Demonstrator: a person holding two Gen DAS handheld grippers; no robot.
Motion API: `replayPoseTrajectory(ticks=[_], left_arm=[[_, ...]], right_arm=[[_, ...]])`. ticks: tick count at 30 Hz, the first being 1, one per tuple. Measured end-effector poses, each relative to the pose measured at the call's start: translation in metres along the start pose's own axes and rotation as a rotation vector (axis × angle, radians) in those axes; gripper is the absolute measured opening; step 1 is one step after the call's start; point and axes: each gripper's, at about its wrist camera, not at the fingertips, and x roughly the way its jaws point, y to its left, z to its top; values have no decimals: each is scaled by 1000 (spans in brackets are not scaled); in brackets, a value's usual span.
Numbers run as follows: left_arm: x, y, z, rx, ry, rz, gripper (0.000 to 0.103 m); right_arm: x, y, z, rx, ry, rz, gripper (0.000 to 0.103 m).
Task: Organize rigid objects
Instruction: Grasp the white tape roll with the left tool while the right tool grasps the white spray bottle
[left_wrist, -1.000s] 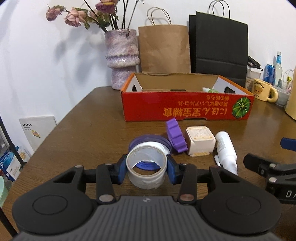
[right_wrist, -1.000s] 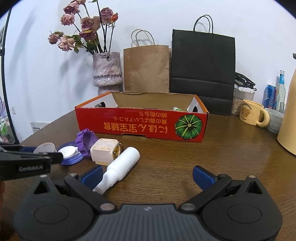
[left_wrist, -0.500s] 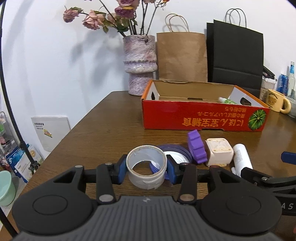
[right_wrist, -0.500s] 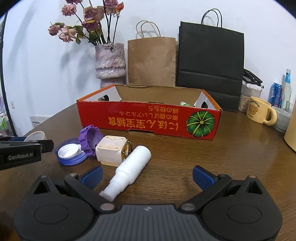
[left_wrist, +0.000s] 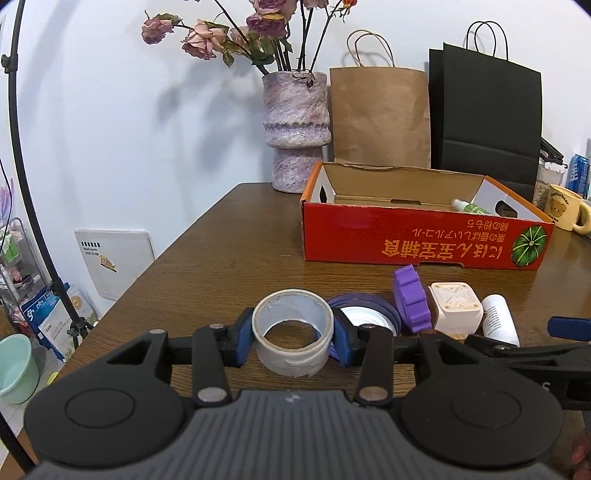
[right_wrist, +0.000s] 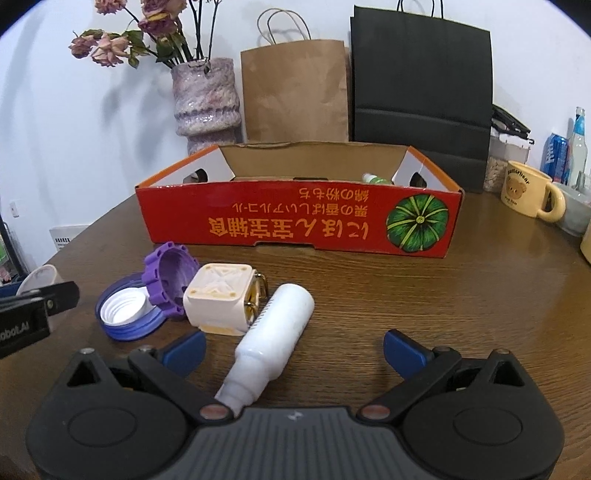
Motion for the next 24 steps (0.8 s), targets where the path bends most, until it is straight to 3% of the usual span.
replayPoseTrajectory(ticks=[5, 11, 13, 24], left_arm=[[0, -1, -1, 3, -5, 6, 44], [0, 1, 0, -2, -5, 4, 44], [0, 0, 0, -2, -5, 5, 44], [-2, 1, 0, -2, -10, 7, 44]], right_arm=[[5, 3, 2, 12, 15, -1, 84], [4, 2, 1, 16, 4, -5, 49], [2, 2, 1, 14, 0, 5, 31], [-11, -3, -3, 26, -56, 27, 27]])
